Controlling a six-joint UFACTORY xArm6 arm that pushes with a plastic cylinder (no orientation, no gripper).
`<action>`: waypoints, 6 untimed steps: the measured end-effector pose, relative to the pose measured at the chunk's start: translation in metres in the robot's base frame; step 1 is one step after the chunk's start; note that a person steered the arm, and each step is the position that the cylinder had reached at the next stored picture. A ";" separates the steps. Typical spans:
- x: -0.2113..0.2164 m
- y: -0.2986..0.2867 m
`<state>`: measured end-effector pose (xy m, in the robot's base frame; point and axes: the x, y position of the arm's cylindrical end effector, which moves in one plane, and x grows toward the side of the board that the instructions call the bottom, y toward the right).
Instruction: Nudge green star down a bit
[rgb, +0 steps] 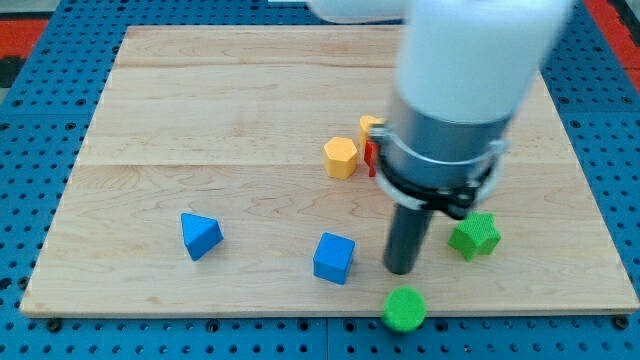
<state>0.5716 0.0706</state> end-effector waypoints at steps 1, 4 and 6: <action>0.001 0.092; -0.057 0.103; -0.041 0.152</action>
